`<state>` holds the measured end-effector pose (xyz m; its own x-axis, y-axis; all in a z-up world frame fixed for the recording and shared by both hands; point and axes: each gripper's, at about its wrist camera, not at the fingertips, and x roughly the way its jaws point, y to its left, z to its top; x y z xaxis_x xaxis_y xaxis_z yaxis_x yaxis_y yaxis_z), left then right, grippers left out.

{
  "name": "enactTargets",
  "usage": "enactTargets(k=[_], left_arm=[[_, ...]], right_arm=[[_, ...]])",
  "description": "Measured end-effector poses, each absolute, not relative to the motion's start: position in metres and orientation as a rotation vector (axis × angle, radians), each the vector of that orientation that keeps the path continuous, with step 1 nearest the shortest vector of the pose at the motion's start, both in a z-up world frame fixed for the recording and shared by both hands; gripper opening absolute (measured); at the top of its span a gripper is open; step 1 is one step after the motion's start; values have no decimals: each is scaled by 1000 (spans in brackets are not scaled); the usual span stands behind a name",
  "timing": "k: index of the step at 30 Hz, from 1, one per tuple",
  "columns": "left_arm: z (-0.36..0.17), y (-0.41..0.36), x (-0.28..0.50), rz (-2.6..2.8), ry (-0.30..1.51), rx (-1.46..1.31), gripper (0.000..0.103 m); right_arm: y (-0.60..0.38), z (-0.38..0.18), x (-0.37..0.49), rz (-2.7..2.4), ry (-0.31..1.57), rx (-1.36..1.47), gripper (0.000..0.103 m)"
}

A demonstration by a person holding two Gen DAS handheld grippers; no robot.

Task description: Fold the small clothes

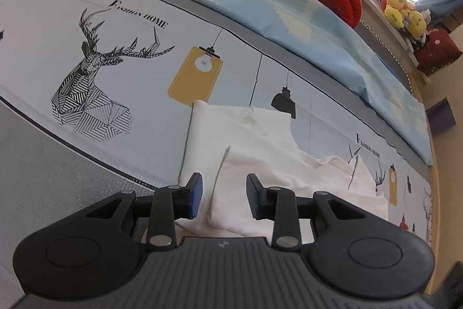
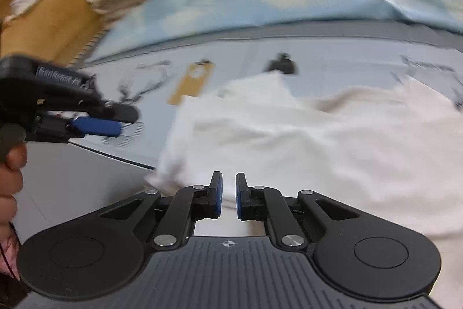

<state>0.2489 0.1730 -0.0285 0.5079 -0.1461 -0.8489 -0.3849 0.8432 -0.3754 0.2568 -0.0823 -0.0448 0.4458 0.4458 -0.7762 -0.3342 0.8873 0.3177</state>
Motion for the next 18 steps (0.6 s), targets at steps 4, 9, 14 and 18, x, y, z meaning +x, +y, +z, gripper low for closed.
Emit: enactTargets(k=[4,9,14,18], left_arm=[[-39,172,254,169,1051,-580,37],[-68,159,261,172,1096,-534,37],[-99,145,273,175,1147,-519,37],[-107,136,284,179,1161,-470,37]], right_arm=[[-133,-12,260,285,956,255,32],[-197,-25,257,0,936,383,34],[-234,-25,284,-46,891,401,34],[-272,-32,295,-145,907,486,34]])
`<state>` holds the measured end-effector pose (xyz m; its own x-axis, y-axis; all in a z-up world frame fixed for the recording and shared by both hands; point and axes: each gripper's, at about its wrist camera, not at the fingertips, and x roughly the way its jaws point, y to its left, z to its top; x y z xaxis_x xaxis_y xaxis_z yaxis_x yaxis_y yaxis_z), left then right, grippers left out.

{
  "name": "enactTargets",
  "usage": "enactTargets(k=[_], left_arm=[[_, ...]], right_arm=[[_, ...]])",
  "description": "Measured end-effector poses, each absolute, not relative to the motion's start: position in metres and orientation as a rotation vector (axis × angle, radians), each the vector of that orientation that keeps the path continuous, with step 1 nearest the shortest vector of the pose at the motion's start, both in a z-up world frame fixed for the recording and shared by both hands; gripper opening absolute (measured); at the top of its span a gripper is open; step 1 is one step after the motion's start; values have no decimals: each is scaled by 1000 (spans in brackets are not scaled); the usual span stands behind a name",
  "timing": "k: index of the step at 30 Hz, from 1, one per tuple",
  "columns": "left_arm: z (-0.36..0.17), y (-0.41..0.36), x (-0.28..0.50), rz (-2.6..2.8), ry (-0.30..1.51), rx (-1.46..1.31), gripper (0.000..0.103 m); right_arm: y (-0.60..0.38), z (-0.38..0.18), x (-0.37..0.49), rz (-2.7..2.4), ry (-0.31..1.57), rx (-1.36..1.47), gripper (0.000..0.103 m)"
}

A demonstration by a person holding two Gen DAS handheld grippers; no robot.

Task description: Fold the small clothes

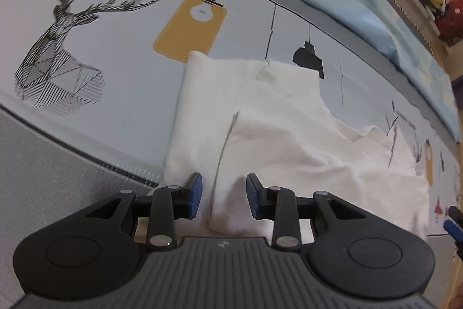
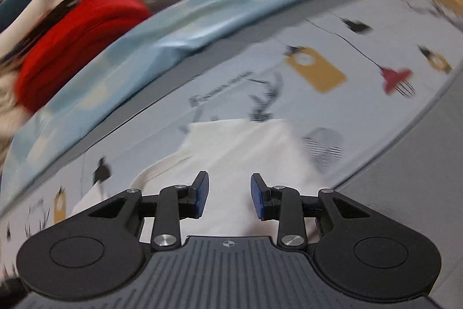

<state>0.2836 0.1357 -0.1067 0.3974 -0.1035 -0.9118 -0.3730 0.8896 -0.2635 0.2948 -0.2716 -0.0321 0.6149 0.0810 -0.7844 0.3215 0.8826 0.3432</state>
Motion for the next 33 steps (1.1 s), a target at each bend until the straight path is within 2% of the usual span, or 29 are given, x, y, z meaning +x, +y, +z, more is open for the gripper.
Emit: enactTargets(k=[9,11,12,13,20,27,29,33], left_arm=[[-117,125,298,180,1179,-386,36],[-114,122,299,165,1167,-363,19],[-112,121,299,160,1158,-350,3],[-108,120,298,162,1145,-330,2],[-73,124,288,174,1046,-299,2],[-70,145,283,341,1049,-261,1],[-71,149,283,333,1058,-279,1],[-62,150,280,329,999,-282,1]], right_arm=[[-320,-47,297,-250,930,549,34],[-321,-50,297,-246,943,556,34],[-321,-52,297,-241,952,562,34],[-320,-55,298,-236,964,566,34],[-301,-62,300,-190,1005,565,34],[-290,-65,302,-167,1042,556,35],[-286,-69,303,-150,1071,544,40],[-283,-81,304,-158,1138,519,40]])
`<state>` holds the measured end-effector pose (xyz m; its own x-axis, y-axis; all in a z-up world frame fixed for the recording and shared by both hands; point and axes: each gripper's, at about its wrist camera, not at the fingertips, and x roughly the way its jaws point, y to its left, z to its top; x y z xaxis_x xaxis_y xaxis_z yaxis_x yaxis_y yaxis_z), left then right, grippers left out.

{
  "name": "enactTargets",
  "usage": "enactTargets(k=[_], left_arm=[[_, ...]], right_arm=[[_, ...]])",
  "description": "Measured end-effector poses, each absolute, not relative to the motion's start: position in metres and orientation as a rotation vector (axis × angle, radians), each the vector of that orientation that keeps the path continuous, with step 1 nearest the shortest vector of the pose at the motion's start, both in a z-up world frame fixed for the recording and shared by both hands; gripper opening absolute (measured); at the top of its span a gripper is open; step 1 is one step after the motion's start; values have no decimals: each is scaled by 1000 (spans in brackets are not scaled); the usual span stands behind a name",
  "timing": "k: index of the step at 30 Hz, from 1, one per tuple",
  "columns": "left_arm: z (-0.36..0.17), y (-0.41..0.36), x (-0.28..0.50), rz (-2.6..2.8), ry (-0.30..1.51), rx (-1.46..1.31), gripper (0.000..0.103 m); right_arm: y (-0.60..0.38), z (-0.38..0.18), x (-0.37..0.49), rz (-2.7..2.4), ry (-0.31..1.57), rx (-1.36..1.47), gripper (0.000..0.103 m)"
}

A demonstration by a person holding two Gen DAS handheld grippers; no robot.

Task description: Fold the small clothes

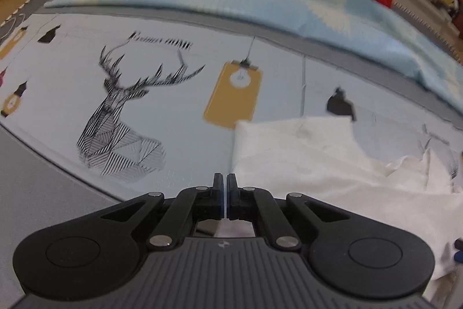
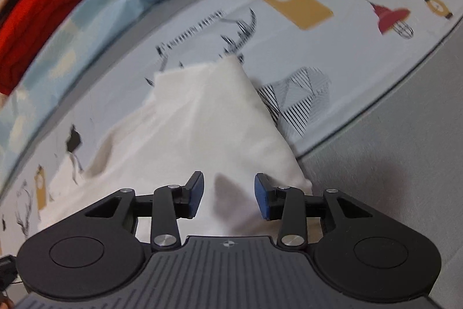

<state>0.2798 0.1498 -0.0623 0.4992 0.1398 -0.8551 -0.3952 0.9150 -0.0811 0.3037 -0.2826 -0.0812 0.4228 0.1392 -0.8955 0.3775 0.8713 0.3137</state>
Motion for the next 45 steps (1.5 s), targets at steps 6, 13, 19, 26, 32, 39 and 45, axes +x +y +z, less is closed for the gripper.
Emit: enactTargets(k=[6,13,19,26,32,39,45], left_arm=[[-78,146,284,214,1057,-391,5],[-103,153,282,240,1178,-489,13],[-109,148,283,217,1232,-463,22],[-87,148,276,190,1166,-422,22],[-88,138,258,170,1198,-294,22],[13,130,199,80,1029,-256,25],[73,120,91,-38,872,-164,43]], right_arm=[[-289,-92,301,-248,1157,465,27],[-294,-95,300,-287,1149,463,22],[-303,-94,304,-342,1125,424,23],[-298,-78,299,-212,1036,462,32],[-314,-103,287,-240,1192,500,13],[-320,-6,236,-272,939,373,24],[-338,67,145,-84,818,398,41]])
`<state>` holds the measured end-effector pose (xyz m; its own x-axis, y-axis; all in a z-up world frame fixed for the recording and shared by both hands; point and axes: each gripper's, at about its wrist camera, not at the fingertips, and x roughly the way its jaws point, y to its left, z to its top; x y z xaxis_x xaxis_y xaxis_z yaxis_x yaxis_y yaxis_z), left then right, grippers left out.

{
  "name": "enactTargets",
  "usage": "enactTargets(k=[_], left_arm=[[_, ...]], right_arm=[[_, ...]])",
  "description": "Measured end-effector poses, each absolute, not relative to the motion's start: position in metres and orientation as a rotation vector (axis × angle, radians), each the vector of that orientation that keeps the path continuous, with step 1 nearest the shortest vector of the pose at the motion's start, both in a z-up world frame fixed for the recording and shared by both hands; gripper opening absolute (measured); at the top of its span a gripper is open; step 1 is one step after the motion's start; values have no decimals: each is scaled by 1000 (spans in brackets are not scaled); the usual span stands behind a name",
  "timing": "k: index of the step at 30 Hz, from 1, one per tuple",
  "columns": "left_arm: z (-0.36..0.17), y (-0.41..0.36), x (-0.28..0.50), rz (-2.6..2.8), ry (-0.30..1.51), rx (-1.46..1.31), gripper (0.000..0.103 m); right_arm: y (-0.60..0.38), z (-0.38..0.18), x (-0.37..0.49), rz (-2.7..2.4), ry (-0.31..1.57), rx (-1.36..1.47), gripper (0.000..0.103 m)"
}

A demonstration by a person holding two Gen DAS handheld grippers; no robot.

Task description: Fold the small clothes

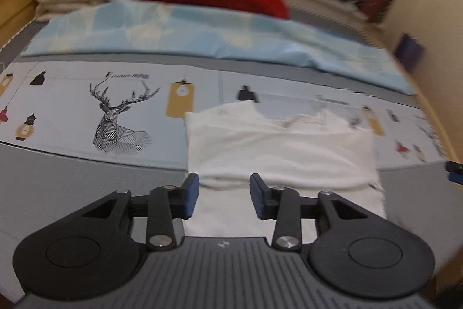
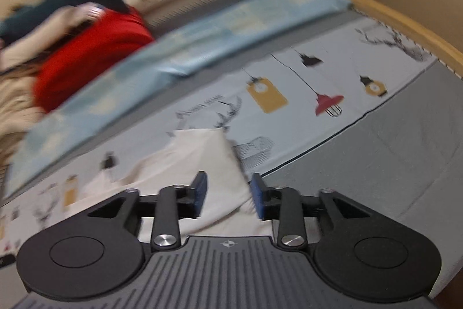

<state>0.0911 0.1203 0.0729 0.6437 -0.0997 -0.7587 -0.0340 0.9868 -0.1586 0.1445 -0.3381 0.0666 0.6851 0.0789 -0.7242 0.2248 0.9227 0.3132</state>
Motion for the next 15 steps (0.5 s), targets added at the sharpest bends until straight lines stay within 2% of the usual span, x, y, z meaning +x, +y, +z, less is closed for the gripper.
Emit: enactTargets(k=[3,5,7,8,10,15], left_arm=[[56,117,34,-120,848,-139,43],[26,118,2,-133,869,-136,37],[-15,123,-20,-97,933,-177,21],[-33,126,-22,-64,1020,-235,19],[-49,126,-28,-97,1044,-326,19],[-67,125,-19,-48,1112,-296,20]], right_arm=[[-341,71,90,-17,781,365,45],[-343,53,54,0,784,337,45],[-346,21,26,-16,830,327,45],[-347,8,18,-28,869,321,45],[-348,-13,5,-47,934,326,45],[-359,-46,8,-59,1021,302,44]])
